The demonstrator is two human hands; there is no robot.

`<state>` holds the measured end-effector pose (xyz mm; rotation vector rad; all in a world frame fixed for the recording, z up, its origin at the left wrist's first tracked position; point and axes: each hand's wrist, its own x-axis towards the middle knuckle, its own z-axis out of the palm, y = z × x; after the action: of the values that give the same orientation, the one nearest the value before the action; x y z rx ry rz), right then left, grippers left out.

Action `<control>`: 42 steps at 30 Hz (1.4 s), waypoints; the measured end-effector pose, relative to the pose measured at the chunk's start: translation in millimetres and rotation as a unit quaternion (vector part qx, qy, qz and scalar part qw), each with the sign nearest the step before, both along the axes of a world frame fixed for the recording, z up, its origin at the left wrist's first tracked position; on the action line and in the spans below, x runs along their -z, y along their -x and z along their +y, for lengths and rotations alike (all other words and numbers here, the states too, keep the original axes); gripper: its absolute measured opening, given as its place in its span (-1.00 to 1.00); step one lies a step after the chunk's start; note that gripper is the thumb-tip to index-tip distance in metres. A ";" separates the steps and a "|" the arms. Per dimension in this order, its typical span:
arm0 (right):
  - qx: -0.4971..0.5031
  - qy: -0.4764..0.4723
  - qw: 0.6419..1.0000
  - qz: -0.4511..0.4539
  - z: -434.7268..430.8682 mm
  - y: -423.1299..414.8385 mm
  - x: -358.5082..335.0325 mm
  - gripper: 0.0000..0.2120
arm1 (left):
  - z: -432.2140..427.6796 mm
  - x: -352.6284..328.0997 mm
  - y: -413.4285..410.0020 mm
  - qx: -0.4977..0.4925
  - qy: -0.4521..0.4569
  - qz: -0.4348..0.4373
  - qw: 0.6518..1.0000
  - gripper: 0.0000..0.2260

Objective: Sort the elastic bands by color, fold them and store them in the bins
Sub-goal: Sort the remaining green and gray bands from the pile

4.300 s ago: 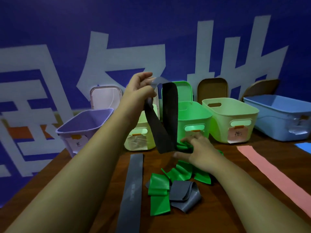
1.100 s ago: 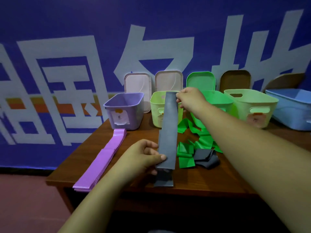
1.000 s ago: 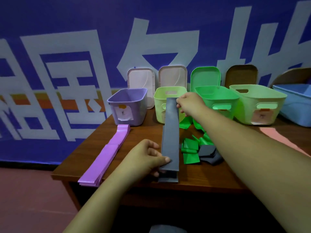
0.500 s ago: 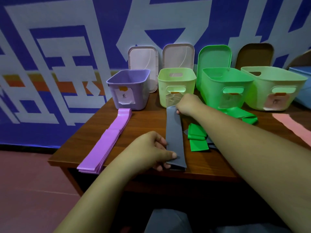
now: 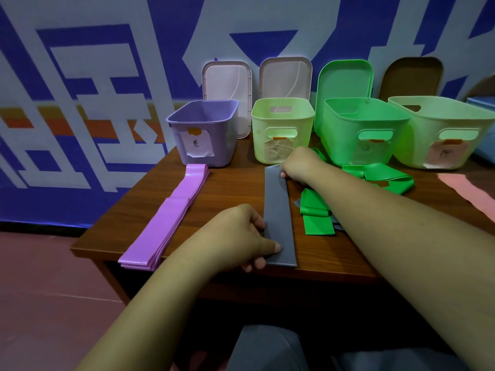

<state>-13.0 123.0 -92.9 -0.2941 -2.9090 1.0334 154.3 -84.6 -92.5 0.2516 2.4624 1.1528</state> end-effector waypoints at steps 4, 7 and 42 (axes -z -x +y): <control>-0.007 -0.013 1.000 -0.003 -0.7 0.7 -0.2 -0.91 | -0.2 -2.9 -3.5 0.010 0.015 0.016 1.000 -0.60; -0.005 -0.063 0.998 -0.006 -6.1 -1.5 -1.2 -0.82 | -3.6 -4.7 -7.9 0.036 0.033 0.037 0.998 -0.46; -0.155 -0.077 0.985 0.007 42.7 -39.6 -33.3 -0.83 | 18.0 -32.7 20.7 0.079 0.138 0.200 0.967 -0.55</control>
<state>26.7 165.7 -59.5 0.1771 -3.0635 0.8263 133.6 -66.5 -59.8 0.6374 2.8497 0.7337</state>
